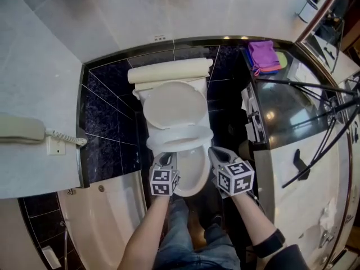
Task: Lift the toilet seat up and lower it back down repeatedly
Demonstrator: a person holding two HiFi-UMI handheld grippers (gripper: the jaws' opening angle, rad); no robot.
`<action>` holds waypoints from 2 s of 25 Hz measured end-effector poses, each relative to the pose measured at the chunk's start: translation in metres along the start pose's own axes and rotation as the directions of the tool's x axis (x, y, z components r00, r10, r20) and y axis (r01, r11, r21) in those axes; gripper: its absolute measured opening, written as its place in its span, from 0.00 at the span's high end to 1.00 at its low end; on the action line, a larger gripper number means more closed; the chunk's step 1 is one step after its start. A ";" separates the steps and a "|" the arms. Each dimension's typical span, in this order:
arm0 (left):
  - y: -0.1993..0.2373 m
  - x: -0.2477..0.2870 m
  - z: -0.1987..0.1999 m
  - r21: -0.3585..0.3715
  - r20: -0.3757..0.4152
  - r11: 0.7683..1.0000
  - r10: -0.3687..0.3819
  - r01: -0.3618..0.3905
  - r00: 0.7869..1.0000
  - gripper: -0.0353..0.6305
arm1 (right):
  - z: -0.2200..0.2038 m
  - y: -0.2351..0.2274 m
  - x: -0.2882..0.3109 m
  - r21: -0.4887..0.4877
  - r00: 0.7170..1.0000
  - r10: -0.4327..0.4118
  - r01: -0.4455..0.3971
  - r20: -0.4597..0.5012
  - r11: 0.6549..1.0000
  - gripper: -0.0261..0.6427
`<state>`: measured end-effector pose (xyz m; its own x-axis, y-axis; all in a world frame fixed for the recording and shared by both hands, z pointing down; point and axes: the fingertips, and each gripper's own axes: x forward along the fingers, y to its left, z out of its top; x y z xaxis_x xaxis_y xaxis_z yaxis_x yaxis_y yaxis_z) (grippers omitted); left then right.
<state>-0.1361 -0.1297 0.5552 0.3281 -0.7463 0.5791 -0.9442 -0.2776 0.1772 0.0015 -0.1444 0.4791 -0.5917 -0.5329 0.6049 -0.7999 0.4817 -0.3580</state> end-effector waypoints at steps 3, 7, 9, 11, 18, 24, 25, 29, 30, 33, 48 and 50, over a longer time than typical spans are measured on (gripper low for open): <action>0.011 0.016 0.028 0.037 0.014 0.999 -0.008 0.008 1.000 0.96 | 0.020 0.005 -0.005 -0.107 0.999 -0.028 0.032 0.039 0.994 0.94; 0.030 0.041 0.061 0.084 0.027 0.996 -0.011 0.009 1.000 0.96 | 0.035 0.008 -0.002 -0.182 0.996 -0.047 0.059 0.072 0.982 0.94; 0.039 0.054 0.076 0.099 0.031 0.995 -0.008 0.005 0.999 0.96 | 0.037 0.009 -0.002 -0.180 0.997 -0.041 0.054 0.071 0.982 0.94; 0.049 0.067 0.088 0.113 0.029 0.994 -0.001 -0.002 1.000 0.96 | 0.038 0.008 -0.003 -0.172 0.997 -0.041 0.052 0.069 0.984 0.94; 0.068 0.102 0.130 0.125 0.008 0.992 0.005 -0.006 1.000 0.96 | 0.046 0.003 -0.006 -0.169 0.996 -0.041 0.053 0.076 0.984 0.94; 0.069 0.106 0.143 0.148 0.019 0.989 0.001 -0.004 1.000 0.96 | 0.045 0.000 -0.004 -0.163 0.997 -0.040 0.051 0.073 0.985 0.94; 0.068 0.105 0.143 0.148 0.018 0.989 0.001 -0.004 1.000 0.96 | 0.045 0.001 -0.003 -0.164 0.997 -0.038 0.050 0.072 0.985 0.94; 0.065 0.098 0.139 0.144 0.017 0.990 0.002 -0.004 1.000 0.96 | 0.044 0.007 -0.002 -0.172 0.997 -0.032 0.043 0.068 0.984 0.94; 0.064 0.095 0.139 0.141 0.018 0.990 0.001 -0.003 1.000 0.96 | 0.044 0.008 -0.002 -0.174 0.997 -0.029 0.041 0.067 0.984 0.94; 0.060 0.084 0.137 0.142 0.019 0.990 0.002 -0.004 1.000 0.96 | 0.046 0.012 -0.004 -0.185 0.997 -0.024 0.036 0.066 0.982 0.94; -0.024 -0.101 0.123 0.166 0.075 0.984 0.056 -0.068 0.996 0.96 | 0.039 0.050 -0.087 -0.329 0.997 0.035 -0.009 0.075 0.944 0.94; -0.033 -0.127 0.117 0.161 0.087 0.983 0.080 -0.093 0.993 0.96 | 0.034 0.051 -0.105 -0.347 0.996 0.035 -0.007 0.076 0.938 0.94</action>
<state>-0.1433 -0.0967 0.3831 0.2532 -0.8156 0.5203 -0.9537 -0.3008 -0.0074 0.0193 -0.0871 0.3732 -0.6254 -0.5668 0.5363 -0.7114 0.6965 -0.0934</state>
